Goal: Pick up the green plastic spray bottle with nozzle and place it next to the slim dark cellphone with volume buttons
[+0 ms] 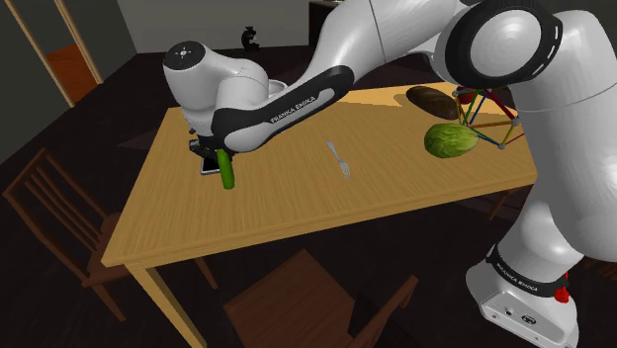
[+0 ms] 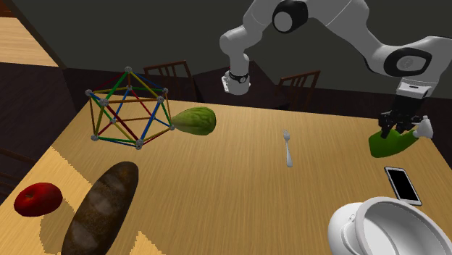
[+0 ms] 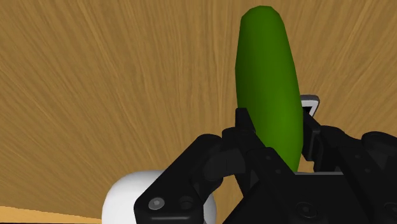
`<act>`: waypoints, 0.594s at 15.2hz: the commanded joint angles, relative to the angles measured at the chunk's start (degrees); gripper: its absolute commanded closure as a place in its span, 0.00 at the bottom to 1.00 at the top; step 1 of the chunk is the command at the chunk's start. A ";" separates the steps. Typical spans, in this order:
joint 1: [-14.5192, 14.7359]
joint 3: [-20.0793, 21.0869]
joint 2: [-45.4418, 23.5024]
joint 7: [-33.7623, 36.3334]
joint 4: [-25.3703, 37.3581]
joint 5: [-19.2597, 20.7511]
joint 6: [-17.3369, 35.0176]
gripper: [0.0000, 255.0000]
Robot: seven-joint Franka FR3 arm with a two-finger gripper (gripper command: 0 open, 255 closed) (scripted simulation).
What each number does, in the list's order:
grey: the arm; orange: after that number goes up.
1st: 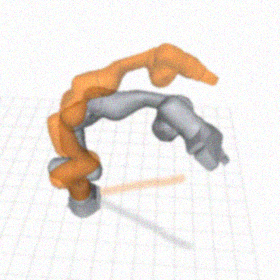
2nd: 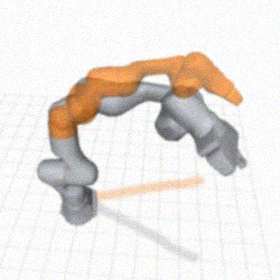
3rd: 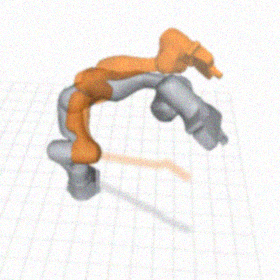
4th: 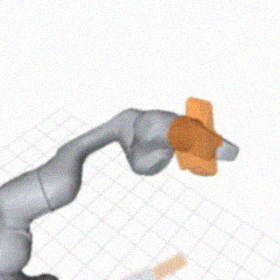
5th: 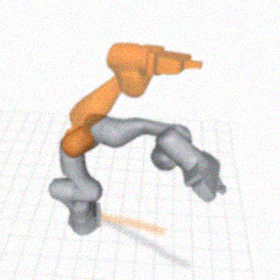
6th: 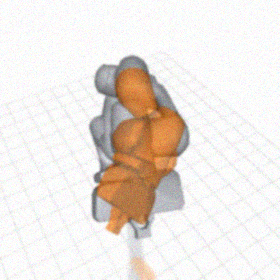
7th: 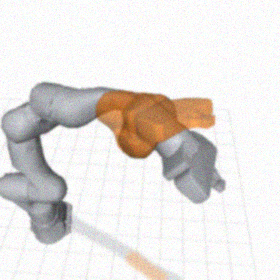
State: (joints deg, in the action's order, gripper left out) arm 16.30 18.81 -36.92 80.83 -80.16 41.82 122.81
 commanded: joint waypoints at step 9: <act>-0.03 -0.04 -0.13 0.04 -0.07 0.04 0.08 0.00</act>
State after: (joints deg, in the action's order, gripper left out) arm 16.28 18.78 -37.04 80.87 -80.22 41.87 122.89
